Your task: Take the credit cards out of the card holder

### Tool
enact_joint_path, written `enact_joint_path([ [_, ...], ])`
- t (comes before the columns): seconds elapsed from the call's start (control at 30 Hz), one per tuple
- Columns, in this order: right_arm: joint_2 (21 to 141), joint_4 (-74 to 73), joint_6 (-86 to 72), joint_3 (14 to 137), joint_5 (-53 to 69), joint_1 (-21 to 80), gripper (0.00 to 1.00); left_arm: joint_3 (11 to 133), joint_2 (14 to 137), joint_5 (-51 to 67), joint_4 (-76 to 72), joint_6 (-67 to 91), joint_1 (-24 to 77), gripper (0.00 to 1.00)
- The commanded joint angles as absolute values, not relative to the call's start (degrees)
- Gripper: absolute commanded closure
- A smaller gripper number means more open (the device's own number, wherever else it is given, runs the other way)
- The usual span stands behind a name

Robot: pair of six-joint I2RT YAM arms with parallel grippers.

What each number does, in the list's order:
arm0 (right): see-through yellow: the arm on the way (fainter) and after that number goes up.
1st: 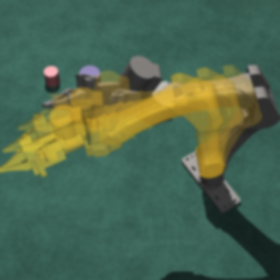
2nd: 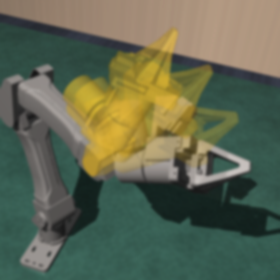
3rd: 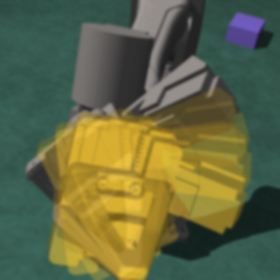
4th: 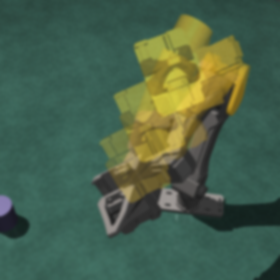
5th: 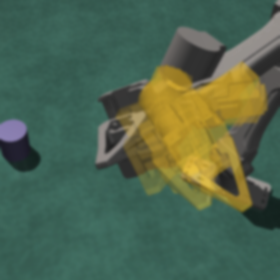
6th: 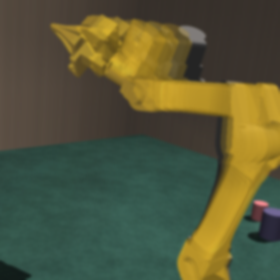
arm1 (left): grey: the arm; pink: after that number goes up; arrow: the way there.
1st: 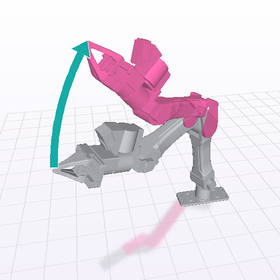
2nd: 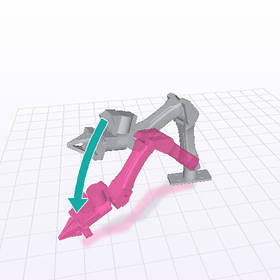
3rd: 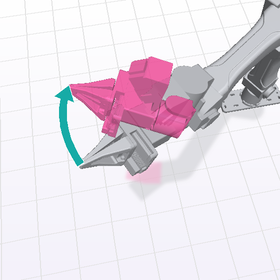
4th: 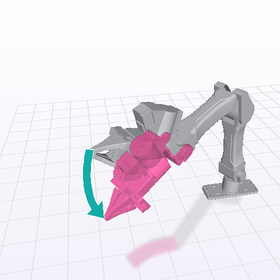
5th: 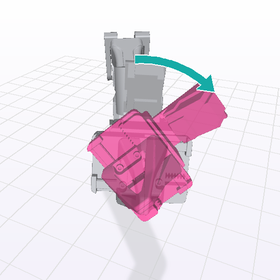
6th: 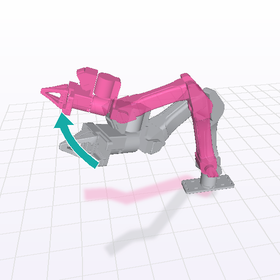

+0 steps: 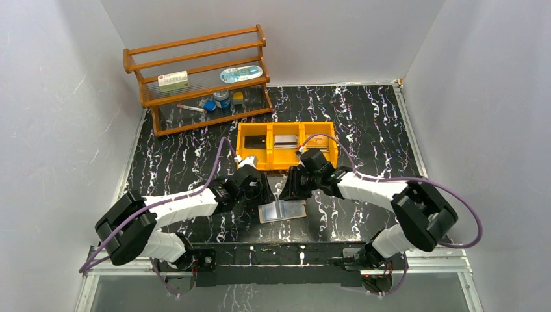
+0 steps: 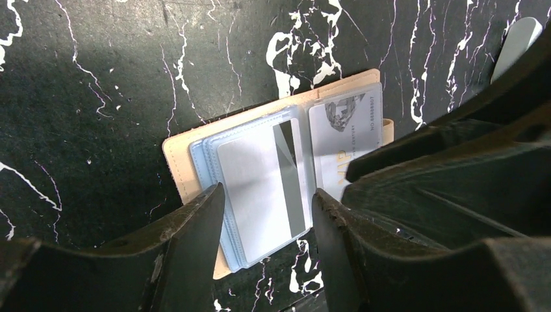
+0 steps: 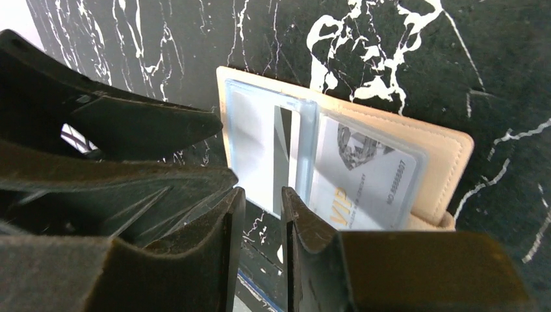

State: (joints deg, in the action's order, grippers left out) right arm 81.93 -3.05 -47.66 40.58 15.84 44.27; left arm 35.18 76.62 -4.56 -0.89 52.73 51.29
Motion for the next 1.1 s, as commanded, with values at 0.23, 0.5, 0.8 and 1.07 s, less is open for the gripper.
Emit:
enact_joint_path([
  [0.23, 90.18, 6.38, -50.22, 39.05, 20.85, 44.13, 0.66, 35.15, 78.13, -4.1, 1.62, 50.74, 51.34, 0.52],
  [0.5, 91.2, 10.47, -53.61, 36.55, 21.31, 43.99, 0.68, 35.36, 80.89, -3.16, 1.35, 49.74, 51.37, 0.6],
  [0.8, 90.99, 21.2, -59.35, 33.78, 25.35, 43.53, 0.77, 35.24, 82.5, -2.17, 1.92, 48.98, 51.42, 0.78],
  [1.07, 91.51, 25.69, -63.45, 33.15, 26.32, 43.02, 0.74, 34.86, 82.17, -1.77, 1.61, 47.68, 51.41, 0.83],
])
